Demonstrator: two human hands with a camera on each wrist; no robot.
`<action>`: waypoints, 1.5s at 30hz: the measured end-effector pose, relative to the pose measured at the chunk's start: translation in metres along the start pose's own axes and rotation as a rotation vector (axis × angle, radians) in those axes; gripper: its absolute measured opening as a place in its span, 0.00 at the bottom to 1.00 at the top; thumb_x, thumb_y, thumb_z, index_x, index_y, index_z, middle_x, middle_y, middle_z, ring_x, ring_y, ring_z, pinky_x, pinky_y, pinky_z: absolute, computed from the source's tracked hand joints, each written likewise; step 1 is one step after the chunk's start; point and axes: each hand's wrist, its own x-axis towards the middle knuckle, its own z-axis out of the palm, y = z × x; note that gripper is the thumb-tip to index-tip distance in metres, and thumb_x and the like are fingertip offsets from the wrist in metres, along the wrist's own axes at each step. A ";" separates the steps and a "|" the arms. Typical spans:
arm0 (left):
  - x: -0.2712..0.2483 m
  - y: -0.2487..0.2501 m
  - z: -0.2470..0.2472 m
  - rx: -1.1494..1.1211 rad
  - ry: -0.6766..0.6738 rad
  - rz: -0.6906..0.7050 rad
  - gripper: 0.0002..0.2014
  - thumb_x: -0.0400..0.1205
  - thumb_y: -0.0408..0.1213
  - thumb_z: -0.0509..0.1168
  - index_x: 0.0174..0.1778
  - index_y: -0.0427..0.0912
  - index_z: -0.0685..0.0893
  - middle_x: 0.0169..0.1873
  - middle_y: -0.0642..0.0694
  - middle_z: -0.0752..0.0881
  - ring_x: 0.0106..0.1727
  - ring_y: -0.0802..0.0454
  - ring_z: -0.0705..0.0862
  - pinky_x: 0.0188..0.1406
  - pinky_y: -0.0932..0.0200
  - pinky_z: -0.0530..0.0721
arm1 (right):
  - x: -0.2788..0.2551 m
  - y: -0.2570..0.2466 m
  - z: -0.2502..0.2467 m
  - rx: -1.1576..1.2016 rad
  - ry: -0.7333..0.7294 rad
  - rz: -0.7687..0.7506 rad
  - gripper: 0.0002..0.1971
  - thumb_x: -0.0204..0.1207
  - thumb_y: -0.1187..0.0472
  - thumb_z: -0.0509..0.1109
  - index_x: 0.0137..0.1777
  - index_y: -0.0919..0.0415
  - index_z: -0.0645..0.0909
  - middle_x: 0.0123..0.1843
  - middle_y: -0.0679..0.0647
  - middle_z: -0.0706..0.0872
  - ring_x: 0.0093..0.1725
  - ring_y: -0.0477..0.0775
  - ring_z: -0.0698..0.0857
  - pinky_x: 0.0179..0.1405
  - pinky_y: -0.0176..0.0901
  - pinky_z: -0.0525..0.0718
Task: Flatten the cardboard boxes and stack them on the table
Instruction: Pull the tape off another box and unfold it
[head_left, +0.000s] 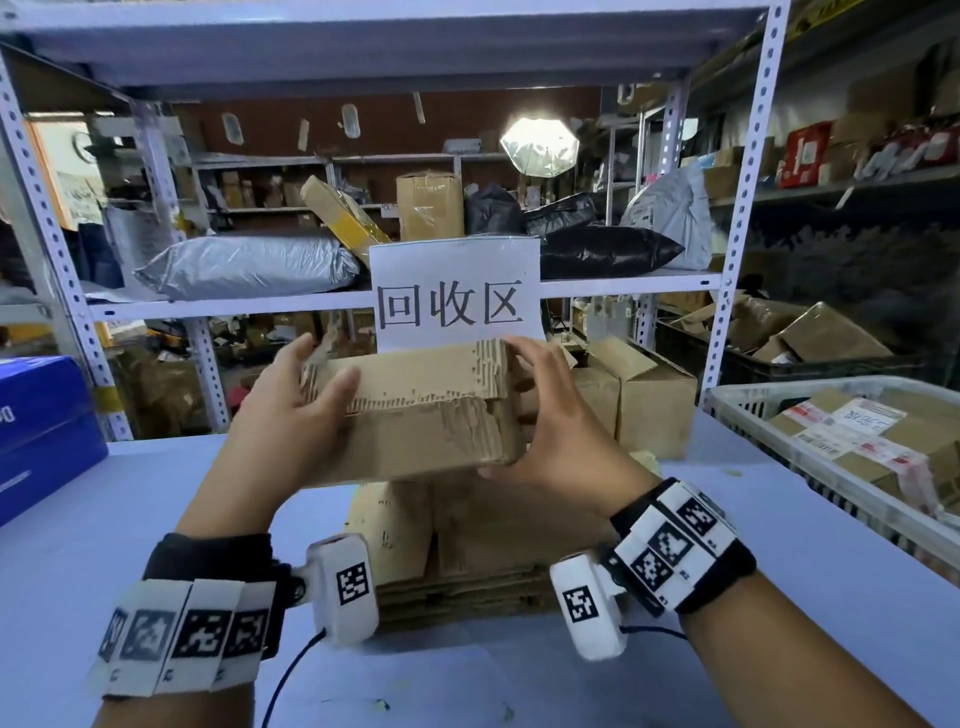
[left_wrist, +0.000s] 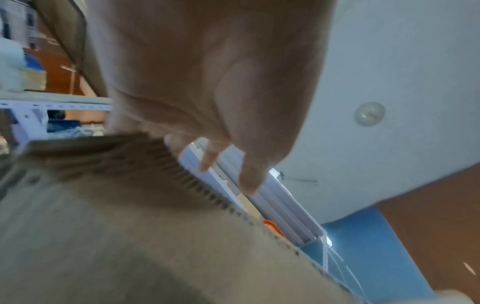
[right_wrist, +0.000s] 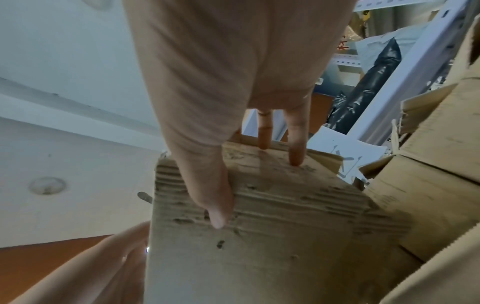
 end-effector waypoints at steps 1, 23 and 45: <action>0.000 -0.001 0.001 -0.039 -0.001 -0.065 0.32 0.85 0.56 0.65 0.86 0.56 0.67 0.80 0.46 0.75 0.76 0.42 0.77 0.75 0.40 0.77 | -0.001 0.000 0.001 0.030 0.003 -0.004 0.61 0.58 0.54 0.91 0.85 0.47 0.53 0.80 0.41 0.58 0.81 0.49 0.66 0.77 0.62 0.76; -0.013 0.008 0.020 -0.504 -0.112 0.090 0.22 0.79 0.58 0.73 0.70 0.70 0.80 0.59 0.67 0.89 0.57 0.68 0.87 0.47 0.72 0.83 | -0.003 0.013 -0.001 0.638 0.079 0.235 0.67 0.60 0.56 0.85 0.88 0.43 0.39 0.82 0.51 0.73 0.73 0.48 0.81 0.68 0.49 0.84; -0.008 0.005 0.006 -0.704 0.031 0.076 0.29 0.75 0.38 0.62 0.74 0.59 0.75 0.60 0.46 0.87 0.52 0.35 0.86 0.35 0.45 0.82 | 0.023 -0.002 0.027 0.309 0.141 0.060 0.65 0.58 0.57 0.87 0.88 0.45 0.46 0.86 0.45 0.58 0.85 0.45 0.60 0.83 0.44 0.68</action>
